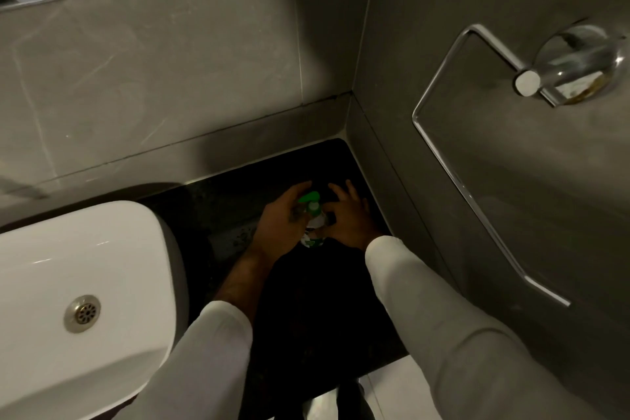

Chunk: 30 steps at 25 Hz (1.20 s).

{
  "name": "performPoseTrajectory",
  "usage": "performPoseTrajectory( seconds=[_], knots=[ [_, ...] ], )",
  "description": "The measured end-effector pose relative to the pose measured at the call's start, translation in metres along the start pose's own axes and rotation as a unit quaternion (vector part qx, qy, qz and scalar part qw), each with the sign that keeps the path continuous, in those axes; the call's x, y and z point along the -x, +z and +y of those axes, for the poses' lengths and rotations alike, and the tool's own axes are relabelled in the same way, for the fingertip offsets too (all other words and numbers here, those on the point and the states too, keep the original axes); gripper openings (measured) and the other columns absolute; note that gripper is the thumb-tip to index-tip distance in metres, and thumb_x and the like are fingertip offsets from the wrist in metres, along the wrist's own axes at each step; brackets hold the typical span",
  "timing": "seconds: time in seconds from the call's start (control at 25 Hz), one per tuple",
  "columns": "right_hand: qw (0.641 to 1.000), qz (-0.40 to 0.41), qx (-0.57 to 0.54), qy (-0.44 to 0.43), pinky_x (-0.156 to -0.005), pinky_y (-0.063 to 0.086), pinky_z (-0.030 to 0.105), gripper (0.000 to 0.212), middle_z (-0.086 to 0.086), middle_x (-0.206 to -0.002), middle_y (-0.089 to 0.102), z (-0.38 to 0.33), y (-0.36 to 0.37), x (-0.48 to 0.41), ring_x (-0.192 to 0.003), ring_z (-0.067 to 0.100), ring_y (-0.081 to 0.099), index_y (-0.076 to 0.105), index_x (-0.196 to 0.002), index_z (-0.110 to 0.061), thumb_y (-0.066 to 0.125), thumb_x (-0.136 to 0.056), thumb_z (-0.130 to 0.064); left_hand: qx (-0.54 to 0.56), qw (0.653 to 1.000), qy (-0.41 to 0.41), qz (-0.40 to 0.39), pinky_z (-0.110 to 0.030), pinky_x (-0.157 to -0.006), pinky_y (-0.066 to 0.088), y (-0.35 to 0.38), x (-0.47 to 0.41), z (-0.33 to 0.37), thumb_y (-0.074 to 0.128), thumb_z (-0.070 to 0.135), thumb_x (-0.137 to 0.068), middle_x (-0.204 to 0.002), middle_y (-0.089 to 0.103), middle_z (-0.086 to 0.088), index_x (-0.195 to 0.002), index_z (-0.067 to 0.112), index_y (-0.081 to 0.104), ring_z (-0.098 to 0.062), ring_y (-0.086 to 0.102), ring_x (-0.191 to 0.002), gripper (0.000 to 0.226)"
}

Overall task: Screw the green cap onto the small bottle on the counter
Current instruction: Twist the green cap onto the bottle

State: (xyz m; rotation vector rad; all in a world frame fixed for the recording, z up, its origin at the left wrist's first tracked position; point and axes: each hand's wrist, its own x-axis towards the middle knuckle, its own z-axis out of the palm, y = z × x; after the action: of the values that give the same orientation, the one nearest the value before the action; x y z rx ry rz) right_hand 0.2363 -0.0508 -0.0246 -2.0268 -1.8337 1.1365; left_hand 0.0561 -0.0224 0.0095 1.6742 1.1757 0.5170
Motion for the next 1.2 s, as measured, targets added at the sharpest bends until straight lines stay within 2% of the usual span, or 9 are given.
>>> performPoseTrajectory(
  seconds=[0.12, 0.2, 0.36, 0.44, 0.52, 0.64, 0.92, 1.12, 1.2],
  knots=[
    [1.000, 0.003, 0.004, 0.001, -0.119, 0.004, 0.059, 0.050, -0.006, -0.163, 0.013, -0.004, 0.003, 0.001, -0.150, 0.032, -0.008, 0.065, -0.114, -0.038, 0.071, -0.068, -0.057, -0.009, 0.997, -0.027, 0.067, -0.016, -0.082, 0.051, 0.004, 0.005, 0.005, 0.087, 0.029, -0.072, -0.115, 0.065, 0.005, -0.123, 0.019, 0.061, -0.007, 0.064, -0.104, 0.058],
    [1.000, 0.013, -0.021, 0.007, -0.119, 0.004, 0.058, 0.046, -0.006, -0.163, 0.015, -0.008, 0.004, 0.003, -0.150, 0.031, -0.007, 0.067, -0.110, -0.036, 0.075, -0.068, -0.054, -0.008, 0.993, -0.042, 0.113, -0.015, -0.077, 0.054, 0.007, 0.005, 0.006, 0.087, 0.023, -0.072, -0.107, 0.067, 0.006, -0.118, 0.015, 0.061, -0.009, 0.067, -0.098, 0.053],
    [1.000, 0.010, -0.003, 0.000, -0.118, 0.003, 0.061, 0.054, -0.005, -0.163, 0.017, -0.005, 0.001, 0.005, -0.151, 0.031, -0.006, 0.065, -0.117, -0.035, 0.074, -0.069, -0.057, 0.083, 0.995, -0.051, -0.032, -0.024, -0.096, 0.054, -0.001, 0.004, -0.004, 0.077, 0.015, -0.085, -0.134, 0.059, -0.001, -0.150, 0.022, 0.033, -0.012, 0.061, -0.120, 0.079],
    [1.000, 0.006, -0.003, 0.000, -0.118, 0.002, 0.061, 0.051, -0.004, -0.162, 0.017, -0.005, 0.001, 0.007, -0.150, 0.031, -0.006, 0.065, -0.117, -0.036, 0.072, -0.071, -0.056, 0.078, 0.994, -0.069, -0.036, -0.014, -0.091, 0.051, 0.000, 0.008, -0.001, 0.084, 0.023, -0.078, -0.136, 0.055, 0.003, -0.151, 0.022, 0.031, -0.011, 0.058, -0.119, 0.090],
    [1.000, 0.014, -0.020, -0.001, -0.118, 0.003, 0.060, 0.045, -0.005, -0.162, 0.019, -0.009, 0.004, 0.009, -0.151, 0.031, -0.005, 0.068, -0.110, -0.034, 0.074, -0.070, -0.054, 0.016, 0.995, -0.073, 0.060, -0.015, -0.077, 0.056, 0.003, 0.010, 0.005, 0.090, 0.032, -0.068, -0.110, 0.066, 0.007, -0.126, 0.017, 0.055, -0.010, 0.066, -0.097, 0.070],
    [0.999, 0.029, -0.041, 0.004, -0.119, 0.003, 0.059, 0.038, -0.004, -0.162, 0.021, -0.013, 0.003, 0.011, -0.151, 0.031, -0.003, 0.071, -0.102, -0.030, 0.077, -0.069, -0.050, -0.028, 0.991, -0.068, 0.112, -0.038, -0.076, 0.061, 0.003, 0.008, 0.006, 0.089, 0.035, -0.068, -0.089, 0.069, 0.006, -0.101, 0.019, 0.064, -0.010, 0.069, -0.081, 0.045],
    [1.000, 0.027, -0.014, 0.001, -0.119, 0.004, 0.059, 0.040, -0.003, -0.161, 0.022, -0.021, 0.001, 0.003, -0.151, 0.029, -0.002, 0.071, -0.103, -0.027, 0.076, -0.071, -0.049, -0.109, 0.984, -0.013, 0.138, -0.044, -0.084, 0.058, 0.007, 0.007, 0.008, 0.080, 0.027, -0.078, -0.104, 0.073, -0.004, -0.114, 0.015, 0.064, -0.022, 0.070, -0.094, 0.041],
    [1.000, 0.023, -0.011, -0.012, -0.118, 0.004, 0.060, 0.042, -0.005, -0.161, 0.023, -0.022, 0.003, -0.001, -0.151, 0.028, -0.002, 0.070, -0.108, -0.028, 0.075, -0.072, -0.050, -0.148, 0.978, 0.011, 0.148, -0.054, -0.091, 0.051, 0.007, 0.007, 0.003, 0.075, 0.026, -0.078, -0.099, 0.060, 0.014, -0.114, 0.026, 0.057, -0.024, 0.067, -0.098, 0.040],
    [0.999, 0.024, -0.018, -0.014, -0.118, 0.003, 0.060, 0.043, -0.006, -0.161, 0.023, -0.021, 0.001, 0.001, -0.151, 0.028, -0.001, 0.070, -0.109, -0.028, 0.074, -0.073, -0.050, -0.163, 0.978, 0.016, 0.131, -0.055, -0.094, 0.048, 0.008, 0.003, 0.000, 0.075, 0.029, -0.078, -0.102, 0.064, 0.012, -0.115, 0.028, 0.055, -0.022, 0.065, -0.101, 0.041]
  ],
)
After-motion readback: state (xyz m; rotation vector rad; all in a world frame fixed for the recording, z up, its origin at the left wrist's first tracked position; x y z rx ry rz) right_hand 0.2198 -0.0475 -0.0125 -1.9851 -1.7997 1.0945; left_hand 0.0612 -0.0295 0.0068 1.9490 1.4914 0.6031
